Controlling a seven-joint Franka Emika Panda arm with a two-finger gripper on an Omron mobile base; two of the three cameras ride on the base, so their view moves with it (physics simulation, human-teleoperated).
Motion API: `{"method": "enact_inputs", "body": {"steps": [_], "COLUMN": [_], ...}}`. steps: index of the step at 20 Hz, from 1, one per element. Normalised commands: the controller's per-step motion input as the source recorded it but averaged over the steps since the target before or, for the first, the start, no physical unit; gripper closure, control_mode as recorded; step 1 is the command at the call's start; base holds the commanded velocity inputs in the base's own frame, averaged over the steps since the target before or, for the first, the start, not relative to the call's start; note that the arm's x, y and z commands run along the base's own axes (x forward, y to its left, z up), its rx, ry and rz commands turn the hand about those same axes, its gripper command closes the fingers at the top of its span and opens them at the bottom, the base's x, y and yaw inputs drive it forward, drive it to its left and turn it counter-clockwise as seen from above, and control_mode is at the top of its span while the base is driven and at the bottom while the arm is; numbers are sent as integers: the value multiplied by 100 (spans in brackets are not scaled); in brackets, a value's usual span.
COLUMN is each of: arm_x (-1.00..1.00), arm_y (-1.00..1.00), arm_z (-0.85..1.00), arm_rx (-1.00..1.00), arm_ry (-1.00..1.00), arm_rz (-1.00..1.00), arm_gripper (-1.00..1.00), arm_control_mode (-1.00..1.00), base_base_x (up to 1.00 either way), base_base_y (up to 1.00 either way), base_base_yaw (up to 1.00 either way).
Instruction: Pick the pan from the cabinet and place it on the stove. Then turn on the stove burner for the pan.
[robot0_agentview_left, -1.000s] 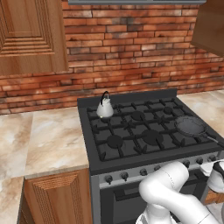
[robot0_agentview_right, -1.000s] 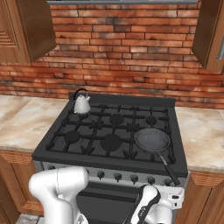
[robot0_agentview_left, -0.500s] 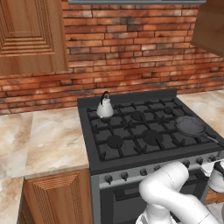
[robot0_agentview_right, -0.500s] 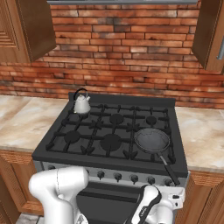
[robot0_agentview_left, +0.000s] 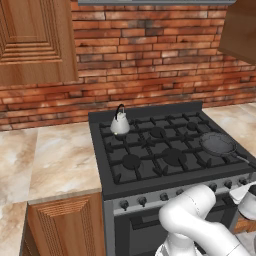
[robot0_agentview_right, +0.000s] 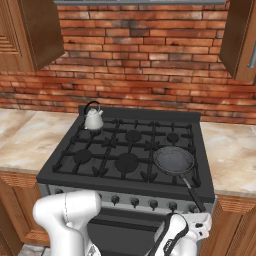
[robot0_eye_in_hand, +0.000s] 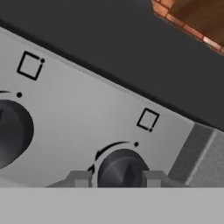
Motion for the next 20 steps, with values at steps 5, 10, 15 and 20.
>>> {"method": "enact_inputs", "body": {"steps": [5, 10, 15, 20], "arm_x": [-7, -11, -13, -13], "arm_y": [0, 0, 0, 1], "arm_z": [0, 1, 4, 1], "arm_rx": [-27, -28, -27, -27], "arm_ry": [-20, -21, -22, -21], "arm_rz": [0, 0, 0, 0], "arm_gripper": [100, 100, 100, 100], "arm_control_mode": [-100, -100, -100, -100], "base_base_x": [0, 0, 0, 0], "base_base_y": [0, 0, 0, 0], "base_base_yaw": [0, 0, 0, 0]}}
